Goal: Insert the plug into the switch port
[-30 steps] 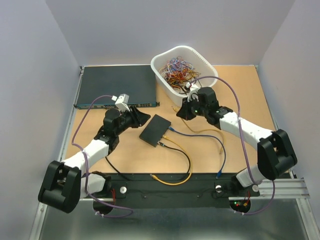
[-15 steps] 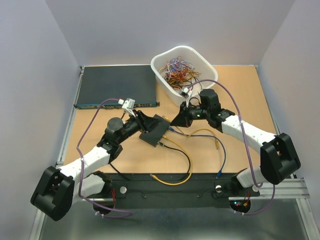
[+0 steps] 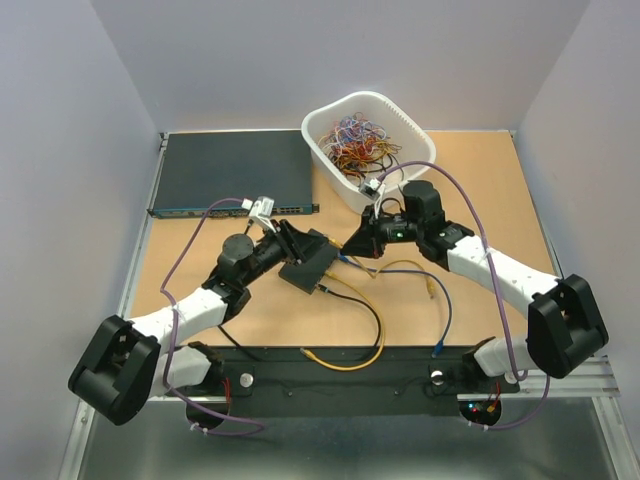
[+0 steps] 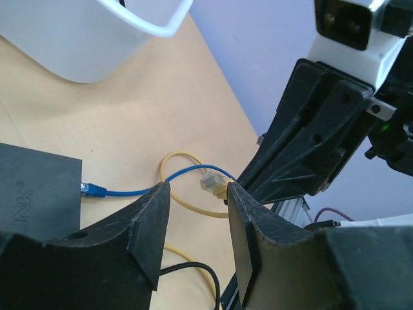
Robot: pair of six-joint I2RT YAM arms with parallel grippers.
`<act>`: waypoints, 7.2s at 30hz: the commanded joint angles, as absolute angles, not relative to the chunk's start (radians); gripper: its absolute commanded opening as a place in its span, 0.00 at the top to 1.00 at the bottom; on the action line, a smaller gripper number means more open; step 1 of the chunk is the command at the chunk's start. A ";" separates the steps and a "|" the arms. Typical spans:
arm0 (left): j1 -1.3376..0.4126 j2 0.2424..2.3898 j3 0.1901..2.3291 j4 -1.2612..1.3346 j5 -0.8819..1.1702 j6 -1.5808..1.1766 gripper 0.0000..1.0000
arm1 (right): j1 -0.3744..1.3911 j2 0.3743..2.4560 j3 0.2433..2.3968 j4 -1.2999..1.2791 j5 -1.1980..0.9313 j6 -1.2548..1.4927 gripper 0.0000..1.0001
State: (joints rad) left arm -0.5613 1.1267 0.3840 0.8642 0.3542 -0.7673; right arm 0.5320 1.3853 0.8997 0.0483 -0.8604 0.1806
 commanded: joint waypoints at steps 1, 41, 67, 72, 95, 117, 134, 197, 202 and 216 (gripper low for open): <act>-0.584 1.149 0.416 0.939 0.336 -0.775 0.48 | 0.540 1.347 0.897 0.117 -0.851 0.181 1.00; -0.629 1.273 0.479 1.101 0.235 -0.893 0.47 | 0.554 1.319 0.877 0.115 -0.735 0.186 1.00; -0.649 1.299 0.491 1.143 0.282 -0.816 1.00 | 0.558 1.289 0.870 0.118 -0.787 0.178 0.82; -0.632 1.295 0.454 1.300 0.405 -0.729 1.00 | 0.555 1.207 0.861 0.129 -0.824 0.195 0.40; -0.580 1.299 0.368 1.895 0.675 -0.887 1.00 | 0.537 1.259 0.851 0.233 -1.017 0.282 0.59; -0.601 1.201 0.376 1.790 0.640 -0.825 1.00 | 0.537 1.301 0.822 0.379 -1.118 0.387 0.63; -0.615 1.239 0.403 1.827 0.611 -0.842 1.00 | 0.537 1.310 0.821 0.387 -1.143 0.391 0.73; -0.623 1.207 0.414 1.783 0.565 -0.808 1.00 | 0.537 1.315 0.792 0.388 -1.128 0.371 0.92; -0.620 1.175 0.413 1.662 0.552 -0.770 0.85 | 0.537 1.302 0.784 0.379 -1.051 0.377 1.00; -0.499 0.950 0.371 1.061 0.235 -0.651 0.24 | 0.554 1.399 0.874 0.011 -0.514 0.239 1.00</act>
State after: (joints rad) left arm -0.5270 0.9886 0.3721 1.2053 0.3656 -0.7181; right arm 0.5388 1.4002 0.8127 0.1085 -0.7258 0.2970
